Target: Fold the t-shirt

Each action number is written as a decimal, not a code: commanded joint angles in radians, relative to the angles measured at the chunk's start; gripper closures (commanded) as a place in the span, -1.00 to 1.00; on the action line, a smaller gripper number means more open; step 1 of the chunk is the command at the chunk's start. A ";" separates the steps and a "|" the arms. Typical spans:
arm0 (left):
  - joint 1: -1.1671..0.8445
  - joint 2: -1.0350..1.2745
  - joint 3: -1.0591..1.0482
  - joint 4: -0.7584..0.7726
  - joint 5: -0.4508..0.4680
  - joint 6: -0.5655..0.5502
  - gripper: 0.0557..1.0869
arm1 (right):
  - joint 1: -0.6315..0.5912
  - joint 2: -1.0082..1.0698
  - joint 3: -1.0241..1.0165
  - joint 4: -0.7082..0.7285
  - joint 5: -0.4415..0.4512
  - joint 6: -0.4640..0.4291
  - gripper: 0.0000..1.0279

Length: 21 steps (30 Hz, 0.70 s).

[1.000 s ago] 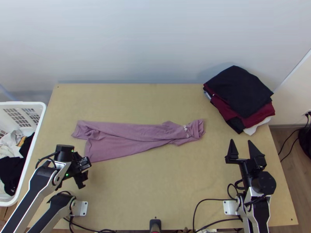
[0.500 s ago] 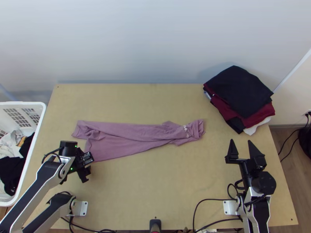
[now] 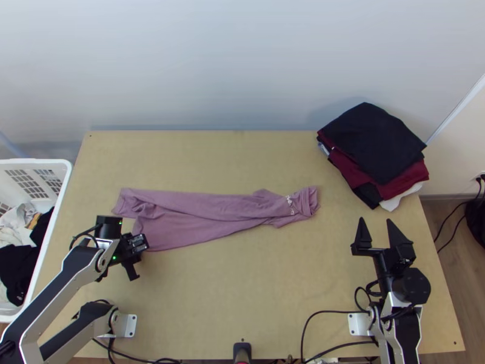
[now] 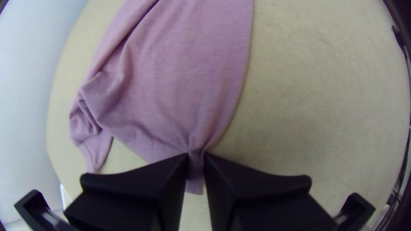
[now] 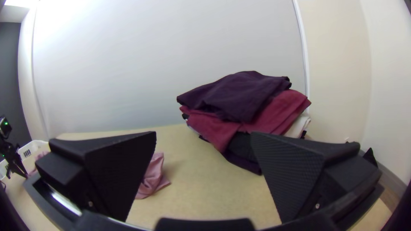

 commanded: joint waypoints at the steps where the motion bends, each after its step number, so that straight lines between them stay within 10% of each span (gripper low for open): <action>1: 0.016 0.032 -0.012 -0.013 0.010 0.030 0.92 | -0.006 -0.003 -0.010 -0.006 0.003 -0.013 -0.93; 21: 0.131 0.434 0.729 -0.078 0.091 -0.528 0.92 | -0.006 -0.003 -0.010 -0.006 0.003 -0.013 -0.93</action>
